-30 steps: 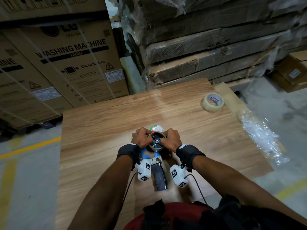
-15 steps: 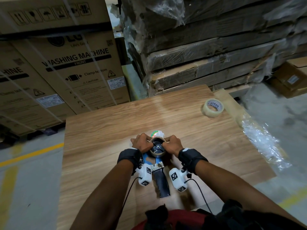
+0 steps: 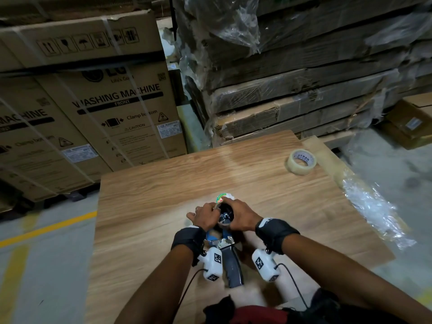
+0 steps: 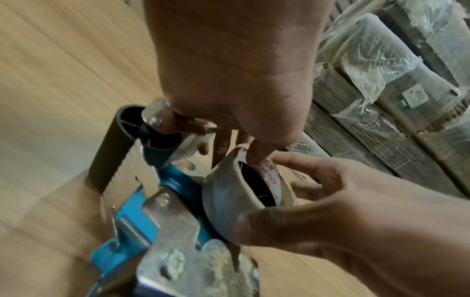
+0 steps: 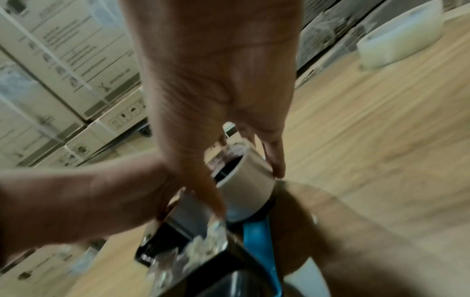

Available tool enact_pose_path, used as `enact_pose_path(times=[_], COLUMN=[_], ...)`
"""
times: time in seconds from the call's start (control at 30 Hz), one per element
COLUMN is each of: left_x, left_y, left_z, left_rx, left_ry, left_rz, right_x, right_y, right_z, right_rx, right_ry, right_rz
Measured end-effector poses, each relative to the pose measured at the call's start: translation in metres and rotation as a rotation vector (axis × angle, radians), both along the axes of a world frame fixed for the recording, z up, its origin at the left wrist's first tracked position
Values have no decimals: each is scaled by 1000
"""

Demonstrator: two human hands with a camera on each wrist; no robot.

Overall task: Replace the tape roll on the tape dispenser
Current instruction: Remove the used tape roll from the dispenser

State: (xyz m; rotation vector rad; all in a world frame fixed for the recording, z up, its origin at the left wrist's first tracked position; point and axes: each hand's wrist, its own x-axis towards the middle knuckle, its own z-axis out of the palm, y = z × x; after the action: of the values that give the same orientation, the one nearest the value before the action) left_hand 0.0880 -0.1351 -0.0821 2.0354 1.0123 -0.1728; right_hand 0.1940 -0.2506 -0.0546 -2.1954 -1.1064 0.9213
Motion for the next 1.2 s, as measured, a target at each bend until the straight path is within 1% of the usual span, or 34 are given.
enact_pose_path(times=[0.07,0.13,0.23,0.3,0.37,0.47,0.6,0.67,0.8,1.03,1.13,1.2], left_x=[-2,-6,-14,-17,-19,-19,-23,-23,-21,-18,-17,-17], left_y=[-2,-8,-15,-14,-13,-15,-17,-18,-24,-31,-31,-30], left_z=[-2,2,11,9,3,-2,-3,-2,-2,-11,-12,-13], left_rx=[-1,38,95,108,174,258,301,321,435,526,542,551], left_ry=[-32,-49,-19,-5,10,10,-28,-35,-8,-37,-60,-45], left_rz=[4,-4,-75,-137,-180,-175,-161,-152,-184,-133,-135,-149], right_x=[-3,-1,5,8,7,2,-3,-3,5,-1,4,8], right_y=[-1,-3,-7,-8,-9,-14,-16,-16,-18,-29,-31,-31], right_z=[-6,0,2,0,-1,-1,-4,-3,-5,-7,-8,-8], right_rx=[28,81,82,83,115,202,280,270,210,364,354,335], right_ry=[-71,-74,-46,-12,6,11,-27,-31,4,60,72,74], right_rz=[8,-12,-78,-115,-124,-122,-76,-79,-129,-129,-144,-154])
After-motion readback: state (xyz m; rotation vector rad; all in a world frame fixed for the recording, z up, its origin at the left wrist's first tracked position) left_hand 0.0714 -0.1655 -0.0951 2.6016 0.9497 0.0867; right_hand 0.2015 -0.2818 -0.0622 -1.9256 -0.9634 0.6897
